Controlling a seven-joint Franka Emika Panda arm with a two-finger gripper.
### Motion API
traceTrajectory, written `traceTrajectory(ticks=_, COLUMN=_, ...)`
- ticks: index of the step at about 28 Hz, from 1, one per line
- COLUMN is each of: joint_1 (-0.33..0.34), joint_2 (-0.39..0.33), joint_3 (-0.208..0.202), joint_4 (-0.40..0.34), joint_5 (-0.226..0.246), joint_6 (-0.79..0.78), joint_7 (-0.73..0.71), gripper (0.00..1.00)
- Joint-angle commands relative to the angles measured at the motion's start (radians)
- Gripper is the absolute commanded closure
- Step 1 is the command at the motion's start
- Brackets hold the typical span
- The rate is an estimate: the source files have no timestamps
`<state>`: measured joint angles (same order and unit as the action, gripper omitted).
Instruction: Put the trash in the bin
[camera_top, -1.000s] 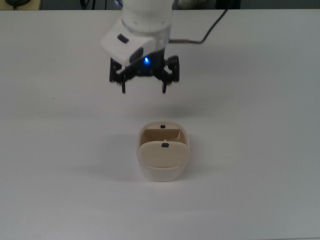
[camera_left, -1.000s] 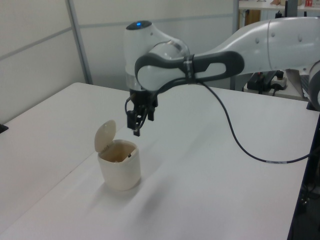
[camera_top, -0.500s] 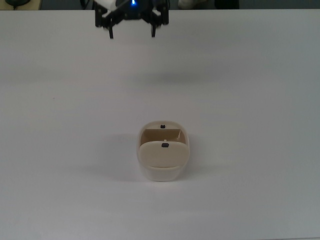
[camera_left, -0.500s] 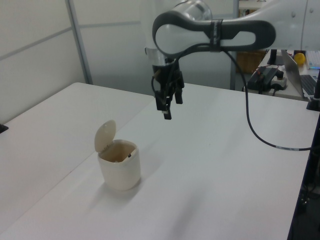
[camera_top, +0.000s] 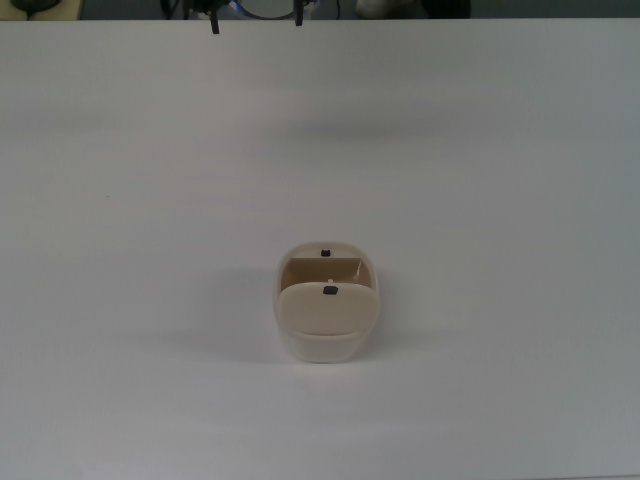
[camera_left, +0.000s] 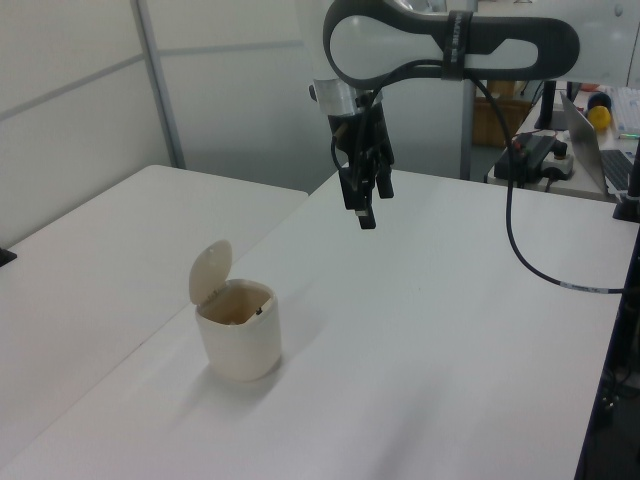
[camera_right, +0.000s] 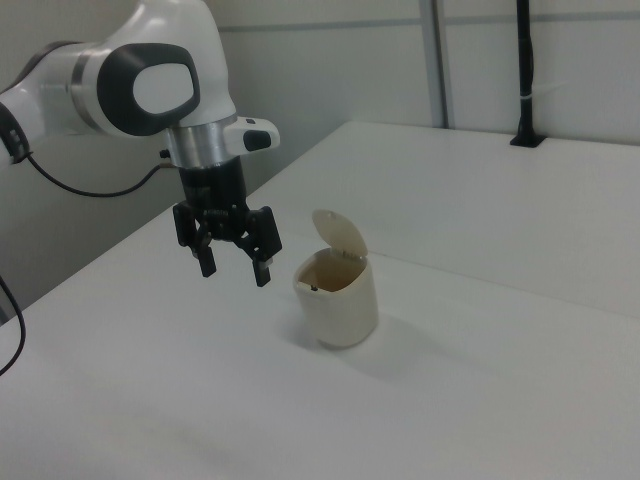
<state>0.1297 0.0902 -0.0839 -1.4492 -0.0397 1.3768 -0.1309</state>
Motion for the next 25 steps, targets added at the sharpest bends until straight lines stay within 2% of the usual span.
traceTrajectory(ticks=1, joint_1=-0.002, joint_2=-0.001, joint_3=-0.01, joint_4=-0.011, joint_5=0.021, joint_6=-0.007, joint_7=-0.082, gripper=0.0)
traceTrajectory(ticks=6, joint_1=-0.001, joint_2=-0.001, joint_3=-0.004, joint_4=-0.008, joint_5=-0.014, joint_6=-0.004, joint_7=-0.07, gripper=0.0)
traceTrajectory(ticks=7, joint_1=0.005, joint_2=-0.003, joint_3=-0.001, joint_4=-0.013, joint_5=-0.031, joint_6=-0.004, joint_7=-0.067, gripper=0.0)
traceTrajectory(ticks=8, joint_1=0.017, joint_2=-0.001, joint_3=0.007, joint_4=-0.019, joint_5=-0.093, joint_6=-0.004, joint_7=-0.059, gripper=0.0)
traceTrajectory(ticks=11, joint_1=0.03, joint_2=0.003, joint_3=0.013, joint_4=-0.037, joint_5=-0.132, joint_6=0.017, joint_7=-0.056, gripper=0.0)
traceTrajectory(ticks=14, joint_1=0.031, joint_2=0.003, joint_3=0.012, joint_4=-0.051, joint_5=-0.126, joint_6=0.077, joint_7=-0.02, gripper=0.0)
traceTrajectory(ticks=19, joint_1=0.027, joint_2=0.005, joint_3=0.003, joint_4=-0.051, joint_5=-0.075, joint_6=0.139, joint_7=0.085, gripper=0.0)
traceTrajectory(ticks=25, joint_1=0.025, joint_2=0.009, joint_3=0.001, joint_4=-0.054, joint_5=-0.075, joint_6=0.226, joint_7=0.269, gripper=0.0)
